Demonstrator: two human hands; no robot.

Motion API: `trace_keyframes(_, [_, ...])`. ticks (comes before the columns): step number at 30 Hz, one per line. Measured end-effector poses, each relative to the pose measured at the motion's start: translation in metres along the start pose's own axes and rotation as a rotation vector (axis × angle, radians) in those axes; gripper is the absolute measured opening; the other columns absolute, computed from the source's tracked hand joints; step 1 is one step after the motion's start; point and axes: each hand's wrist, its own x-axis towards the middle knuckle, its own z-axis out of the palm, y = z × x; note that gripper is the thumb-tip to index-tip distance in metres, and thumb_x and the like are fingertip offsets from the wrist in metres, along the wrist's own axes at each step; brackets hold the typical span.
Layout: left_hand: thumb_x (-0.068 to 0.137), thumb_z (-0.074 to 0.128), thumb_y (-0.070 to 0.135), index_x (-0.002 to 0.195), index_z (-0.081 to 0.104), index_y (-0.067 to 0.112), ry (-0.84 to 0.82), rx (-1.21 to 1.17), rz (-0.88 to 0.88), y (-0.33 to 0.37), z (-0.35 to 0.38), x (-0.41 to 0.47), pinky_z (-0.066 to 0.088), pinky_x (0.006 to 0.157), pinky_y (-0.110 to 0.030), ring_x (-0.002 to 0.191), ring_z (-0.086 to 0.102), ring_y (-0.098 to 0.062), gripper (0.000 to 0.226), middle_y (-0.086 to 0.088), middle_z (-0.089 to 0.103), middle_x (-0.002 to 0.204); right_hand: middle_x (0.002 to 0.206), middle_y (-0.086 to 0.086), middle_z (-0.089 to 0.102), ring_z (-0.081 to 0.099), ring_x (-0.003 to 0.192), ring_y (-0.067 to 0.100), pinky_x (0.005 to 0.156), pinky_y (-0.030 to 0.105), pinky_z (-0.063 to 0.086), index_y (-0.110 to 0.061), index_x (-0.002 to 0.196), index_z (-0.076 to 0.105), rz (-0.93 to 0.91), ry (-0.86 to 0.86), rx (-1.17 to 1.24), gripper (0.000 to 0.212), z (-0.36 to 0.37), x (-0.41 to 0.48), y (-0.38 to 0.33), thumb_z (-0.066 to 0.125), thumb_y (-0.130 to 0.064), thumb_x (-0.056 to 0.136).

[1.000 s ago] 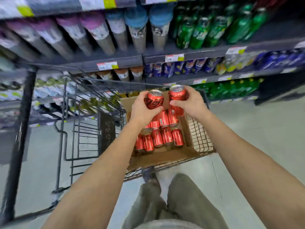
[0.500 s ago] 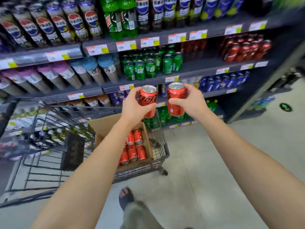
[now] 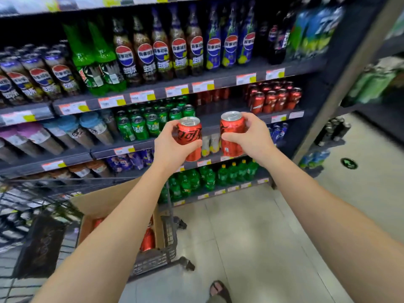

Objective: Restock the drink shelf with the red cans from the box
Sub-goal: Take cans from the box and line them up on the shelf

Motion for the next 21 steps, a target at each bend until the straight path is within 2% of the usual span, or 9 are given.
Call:
trace_keyframes(3, [0.073, 0.092, 0.033, 0.137, 0.054, 0.027, -0.006, 0.0, -0.003, -0.01, 0.027, 0.027, 0.037, 0.074, 0.003, 0.098, 0.058, 0.007, 0.074, 0.017, 0.061, 0.114, 0.119, -0.006, 0.066, 0.064, 0.106, 0.009, 0.098, 0.033, 0.052, -0.019, 0.132, 0.057, 0.026, -0.024, 0.031, 0.073, -0.001, 0.035, 0.019, 0.091, -0.018, 0.068])
trace_keyframes(5, [0.072, 0.093, 0.034, 0.134, 0.055, 0.031, 0.01, -0.009, -0.033, -0.018, 0.044, 0.046, 0.041, 0.081, -0.004, 0.097, 0.056, 0.013, 0.073, 0.019, 0.061, 0.112, 0.116, -0.007, 0.067, 0.064, 0.104, 0.007, 0.098, 0.032, 0.051, -0.019, 0.132, 0.056, 0.046, -0.046, 0.041, 0.073, 0.002, 0.058, 0.031, 0.091, -0.014, 0.068])
trace_keyframes(7, [0.07, 0.093, 0.035, 0.133, 0.055, 0.033, 0.025, -0.016, -0.07, -0.028, 0.059, 0.062, 0.045, 0.089, -0.016, 0.102, 0.058, 0.006, 0.074, 0.017, 0.063, 0.116, 0.111, -0.012, 0.066, 0.063, 0.1, 0.003, 0.097, 0.031, 0.05, -0.019, 0.132, 0.055, 0.073, -0.075, 0.035, 0.074, 0.005, 0.08, 0.045, 0.091, -0.014, 0.068])
trace_keyframes(10, [0.07, 0.093, 0.035, 0.134, 0.055, 0.033, 0.023, 0.002, -0.102, -0.042, 0.077, 0.087, 0.048, 0.093, -0.022, 0.11, 0.061, -0.004, 0.075, 0.014, 0.064, 0.122, 0.111, -0.012, 0.065, 0.064, 0.103, 0.006, 0.099, 0.033, 0.051, -0.023, 0.128, 0.055, 0.089, -0.108, 0.041, 0.071, 0.01, 0.115, 0.066, 0.091, -0.014, 0.067])
trace_keyframes(16, [0.07, 0.093, 0.038, 0.133, 0.052, 0.038, 0.033, 0.021, -0.145, -0.063, 0.105, 0.13, 0.052, 0.098, -0.03, 0.112, 0.061, -0.007, 0.075, 0.016, 0.062, 0.121, 0.12, -0.007, 0.068, 0.066, 0.108, 0.01, 0.1, 0.04, 0.053, -0.023, 0.133, 0.056, 0.095, -0.132, 0.027, 0.078, 0.02, 0.179, 0.098, 0.09, -0.025, 0.062])
trace_keyframes(21, [0.068, 0.093, 0.036, 0.125, 0.051, 0.044, 0.061, -0.004, -0.145, -0.086, 0.138, 0.163, 0.054, 0.102, -0.036, 0.112, 0.064, -0.002, 0.071, 0.018, 0.066, 0.12, 0.113, -0.01, 0.07, 0.067, 0.104, 0.006, 0.099, 0.039, 0.054, -0.028, 0.123, 0.059, 0.032, -0.181, 0.026, 0.066, 0.029, 0.225, 0.126, 0.09, -0.021, 0.065])
